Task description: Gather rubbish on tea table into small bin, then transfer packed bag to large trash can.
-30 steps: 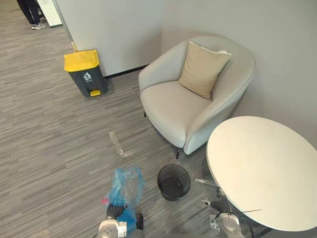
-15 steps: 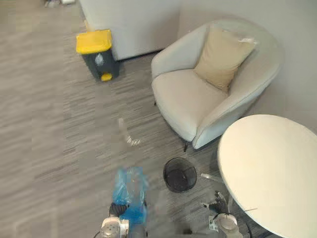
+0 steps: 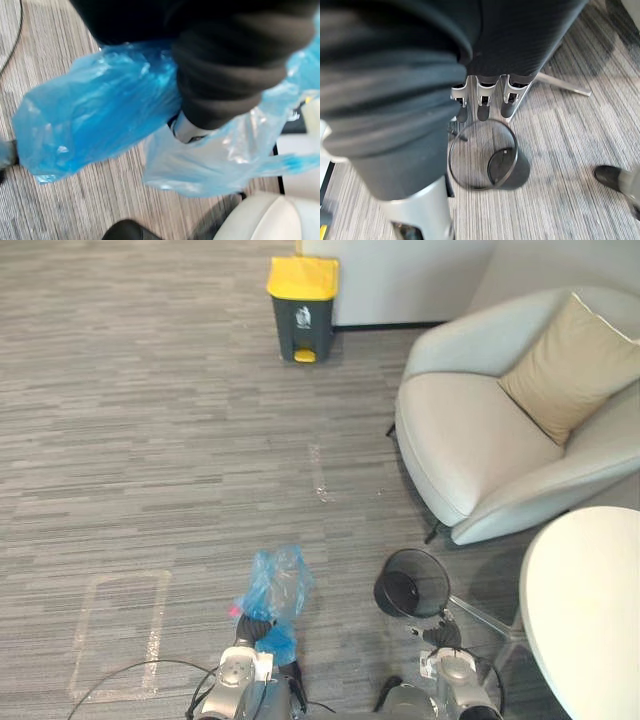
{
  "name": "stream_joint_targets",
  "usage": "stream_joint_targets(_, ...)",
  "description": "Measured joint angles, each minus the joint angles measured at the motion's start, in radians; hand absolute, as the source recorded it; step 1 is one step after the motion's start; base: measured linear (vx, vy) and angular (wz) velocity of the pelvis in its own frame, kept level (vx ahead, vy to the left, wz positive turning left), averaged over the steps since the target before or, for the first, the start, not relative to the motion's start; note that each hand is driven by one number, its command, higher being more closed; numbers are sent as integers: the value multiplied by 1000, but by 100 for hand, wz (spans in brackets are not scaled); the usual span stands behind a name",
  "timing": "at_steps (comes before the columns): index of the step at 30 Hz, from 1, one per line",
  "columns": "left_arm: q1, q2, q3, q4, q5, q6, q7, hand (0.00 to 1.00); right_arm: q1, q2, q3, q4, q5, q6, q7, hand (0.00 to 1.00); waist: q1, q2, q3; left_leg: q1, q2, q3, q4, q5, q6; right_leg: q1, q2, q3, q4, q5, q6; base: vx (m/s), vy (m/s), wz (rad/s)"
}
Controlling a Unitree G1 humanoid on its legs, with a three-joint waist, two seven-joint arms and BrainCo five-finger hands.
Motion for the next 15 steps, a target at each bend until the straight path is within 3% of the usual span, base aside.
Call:
stream_joint_targets(1, 0, 4, -2, 0, 2, 1, -1, 100, 2, 0, 4, 2, 0, 0, 0, 0, -5, -5, 0, 1, -4, -10, -9, 0, 1, -18, 19, 38, 25, -18, 12, -90, 197, 52)
stream_joint_targets(2, -4, 21, -2, -1, 12, 1, -1, 100, 5, 8, 15, 25, 0, 1, 3, 0, -9, -17, 10, 20, -16, -23, -70, 2, 4, -76, 83, 102, 76, -64, 35, 16, 81, 59)
stream_joint_targets(5, 8, 33, 3, -2, 16, 2, 0, 100, 15, 25, 15, 24, 9, -1, 5, 0, -15, -30, 16, 51, -44, -38, -168, 17, 29, -137, 141, 48, 39, -87, 32, 54, 38, 43)
stream_joint_targets(6, 9, 29, 6, -2, 17, 3, -1, 100, 13, 24, 14, 26, 9, -1, 5, 0, -26, -34, 29, 68, -55, -48, -196, 25, 42, -139, 180, 1, -59, -81, 38, 96, -8, 41)
stream_joint_targets(8, 3, 28, 8, -2, 17, 3, -1, 100, 8, 24, 13, 26, 10, -3, 6, 0, -35, -30, 36, 70, -57, -63, -210, 35, 58, -142, 212, -22, -148, -61, 44, 123, -36, 50)
stream_joint_targets(10, -12, 30, 5, -2, 17, 4, -2, 100, 6, 24, 9, 20, 10, -6, 6, 0, -49, -23, 41, 67, -58, -115, -225, 35, 56, -143, 257, -4, -262, -6, 41, 256, -87, 89)
stream_joint_targets(12, -21, 34, -6, -3, 20, 4, -4, 100, 14, 23, -12, 19, 12, -8, 7, 0, -56, -26, 39, 50, -58, -159, -165, 26, 38, -134, 264, 43, -247, 1, 0, 322, -152, 114)
stream_joint_targets(13, -13, 36, -9, -20, 20, 4, -2, 100, 33, 22, -17, 24, 18, -4, 11, 0, -57, -48, 27, 18, -57, -165, -54, -13, -6, -98, 248, 40, -253, -14, -15, 324, -212, 86)
stream_joint_targets(15, 17, 19, 9, -48, 19, 7, -2, 100, 28, 14, -18, 17, 29, 0, 16, 0, -42, -7, 28, -32, 20, -154, 145, -77, -52, -46, 297, 25, -269, -67, -31, 439, -236, 32)
